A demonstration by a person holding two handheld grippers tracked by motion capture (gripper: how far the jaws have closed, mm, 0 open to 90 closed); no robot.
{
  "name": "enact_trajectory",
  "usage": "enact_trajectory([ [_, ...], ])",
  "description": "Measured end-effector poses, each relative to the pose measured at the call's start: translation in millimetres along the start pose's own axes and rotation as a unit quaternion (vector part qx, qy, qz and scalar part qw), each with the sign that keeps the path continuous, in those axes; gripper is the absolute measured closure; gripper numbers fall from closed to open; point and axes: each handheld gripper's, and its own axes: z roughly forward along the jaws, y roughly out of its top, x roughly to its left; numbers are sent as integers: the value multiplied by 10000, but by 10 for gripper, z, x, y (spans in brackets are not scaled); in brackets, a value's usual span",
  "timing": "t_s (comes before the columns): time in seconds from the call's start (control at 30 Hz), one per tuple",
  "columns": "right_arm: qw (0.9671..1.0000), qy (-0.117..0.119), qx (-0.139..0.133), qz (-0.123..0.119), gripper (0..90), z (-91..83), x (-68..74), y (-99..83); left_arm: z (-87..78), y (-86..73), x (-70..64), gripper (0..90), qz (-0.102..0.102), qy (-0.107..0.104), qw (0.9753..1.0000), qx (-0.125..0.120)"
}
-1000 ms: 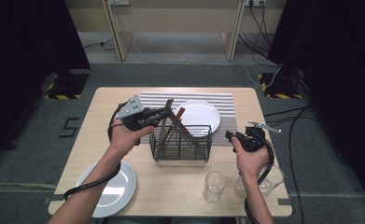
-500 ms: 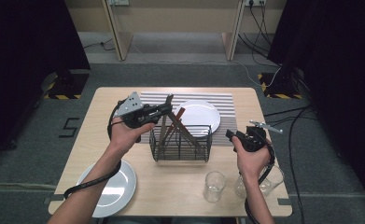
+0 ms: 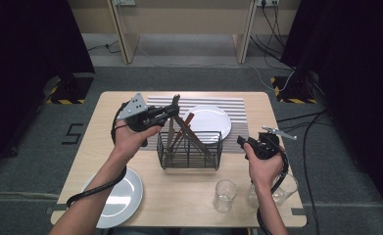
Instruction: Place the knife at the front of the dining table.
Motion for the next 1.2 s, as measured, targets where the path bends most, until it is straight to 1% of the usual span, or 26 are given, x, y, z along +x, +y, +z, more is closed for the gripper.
enact_trajectory([
  [0.23, 10000, -5, 0, 1, 528, 1, 1, -1, -17, 32, 14, 832, 4, 73, 9999, -75],
  [0.47, 10000, -7, -10, -1, 528, -1, 0, -2, -17, 54, 17, 832, -21, 53, 9999, -155],
  [0.6, 10000, -14, -8, 1, 529, -1, -1, -3, -21, 60, 17, 832, -11, 105, 9997, -225],
  [0.87, 10000, -8, 1, 41, 529, -3, -6, -5, -29, 85, 27, 832, -24, 75, 9995, -298],
  [1.2, 10000, -20, -8, 20, 528, 6, -17, -9, -57, 150, 25, 832, 16, 82, 9992, -378],
])
